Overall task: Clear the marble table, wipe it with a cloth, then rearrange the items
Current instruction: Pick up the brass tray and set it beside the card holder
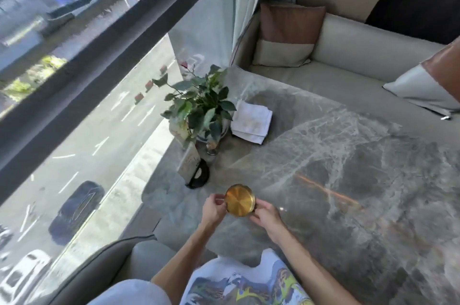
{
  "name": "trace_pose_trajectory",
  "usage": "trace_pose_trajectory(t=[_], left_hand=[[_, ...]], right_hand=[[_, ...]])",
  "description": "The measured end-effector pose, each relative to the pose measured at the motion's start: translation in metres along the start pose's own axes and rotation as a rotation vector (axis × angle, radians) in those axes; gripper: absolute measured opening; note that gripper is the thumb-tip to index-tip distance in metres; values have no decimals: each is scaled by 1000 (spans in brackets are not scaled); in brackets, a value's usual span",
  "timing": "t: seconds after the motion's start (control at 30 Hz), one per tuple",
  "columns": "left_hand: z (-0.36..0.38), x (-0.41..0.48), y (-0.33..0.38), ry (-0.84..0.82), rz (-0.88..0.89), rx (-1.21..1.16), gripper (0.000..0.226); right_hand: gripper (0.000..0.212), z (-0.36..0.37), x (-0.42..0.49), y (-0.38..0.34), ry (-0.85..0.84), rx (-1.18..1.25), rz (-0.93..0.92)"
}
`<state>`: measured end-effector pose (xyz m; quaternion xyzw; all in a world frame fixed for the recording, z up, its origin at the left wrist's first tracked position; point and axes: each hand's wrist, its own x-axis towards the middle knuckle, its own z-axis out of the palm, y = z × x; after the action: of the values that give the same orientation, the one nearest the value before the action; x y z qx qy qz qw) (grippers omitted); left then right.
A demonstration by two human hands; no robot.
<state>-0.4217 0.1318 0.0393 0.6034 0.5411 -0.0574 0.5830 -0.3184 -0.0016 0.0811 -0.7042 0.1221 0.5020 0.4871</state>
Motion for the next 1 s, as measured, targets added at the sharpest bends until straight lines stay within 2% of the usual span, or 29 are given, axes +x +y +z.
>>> trace_pose_trajectory(t=[0.17,0.27,0.57,0.8,1.0], left_hand=[[-23,48,20,-87,110,66,45],[-27,68,35,-86,90,73,51],[-15,96,57,-125,3,75,55],[-1,130,23,-156,-100,165,68],[8,143,4,-132,-141,184,63]], right_hand=[[45,33,41,-32,11,-65,38],[49,44,68,-45,-22,-148,52],[53,49,117,-63,-20,-201,105],[54,50,128,-66,-15,-200,113],[55,48,134,-66,-28,-199,114]])
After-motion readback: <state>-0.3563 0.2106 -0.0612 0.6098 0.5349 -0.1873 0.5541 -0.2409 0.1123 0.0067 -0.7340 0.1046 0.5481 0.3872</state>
